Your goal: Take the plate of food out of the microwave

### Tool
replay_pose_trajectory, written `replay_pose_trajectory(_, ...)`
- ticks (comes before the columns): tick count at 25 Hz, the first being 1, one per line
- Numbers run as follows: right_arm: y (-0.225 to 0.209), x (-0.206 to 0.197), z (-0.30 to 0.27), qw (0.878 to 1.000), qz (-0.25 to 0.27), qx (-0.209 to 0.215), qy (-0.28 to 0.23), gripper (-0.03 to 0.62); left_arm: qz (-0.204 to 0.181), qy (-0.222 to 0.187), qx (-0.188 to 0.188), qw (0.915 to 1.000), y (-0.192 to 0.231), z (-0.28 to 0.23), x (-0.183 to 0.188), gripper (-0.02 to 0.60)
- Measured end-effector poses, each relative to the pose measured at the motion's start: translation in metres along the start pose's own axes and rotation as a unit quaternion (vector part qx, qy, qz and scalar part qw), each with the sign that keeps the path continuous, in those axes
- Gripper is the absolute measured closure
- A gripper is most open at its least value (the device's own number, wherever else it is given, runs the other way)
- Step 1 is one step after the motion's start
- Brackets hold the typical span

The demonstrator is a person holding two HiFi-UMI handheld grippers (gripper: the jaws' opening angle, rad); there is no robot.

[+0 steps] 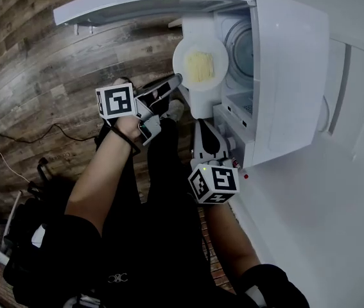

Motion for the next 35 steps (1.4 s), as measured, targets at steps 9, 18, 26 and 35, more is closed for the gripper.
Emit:
replay_pose_trajectory(9,-0.04,0.017,-0.06,0.998,-0.027,-0.016,-0.052,0.582,-0.026,-0.001,0.053,0.9982,-0.028,0.012,0.018,0.572)
replay_pose_trajectory(18,-0.06,0.091,0.023,0.987,-0.064,-0.064,-0.132,0.582,-0.022,0.027,0.031,0.9989,-0.142,-0.02,0.001,0.572)
replay_pose_trajectory(26,-0.11,0.145,0.084,0.962,-0.115,-0.119,-0.218,0.582,-0.05,0.053,0.016,0.9972,-0.217,-0.083,-0.014,0.572)
replay_pose_trajectory(35,-0.162,0.179,0.124,0.942,-0.138,-0.154,-0.264,0.582,-0.081,0.086,0.006,0.993,-0.26,-0.145,-0.043,0.572)
Point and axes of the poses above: the fingertips, and each gripper's own axes: z backward along the fingers, y to its left, x out of its top, the point moved 4 cm from there along z, backward along the fingers, and after that the axes turned 8 degrees about -x, right-handed, at the moved point
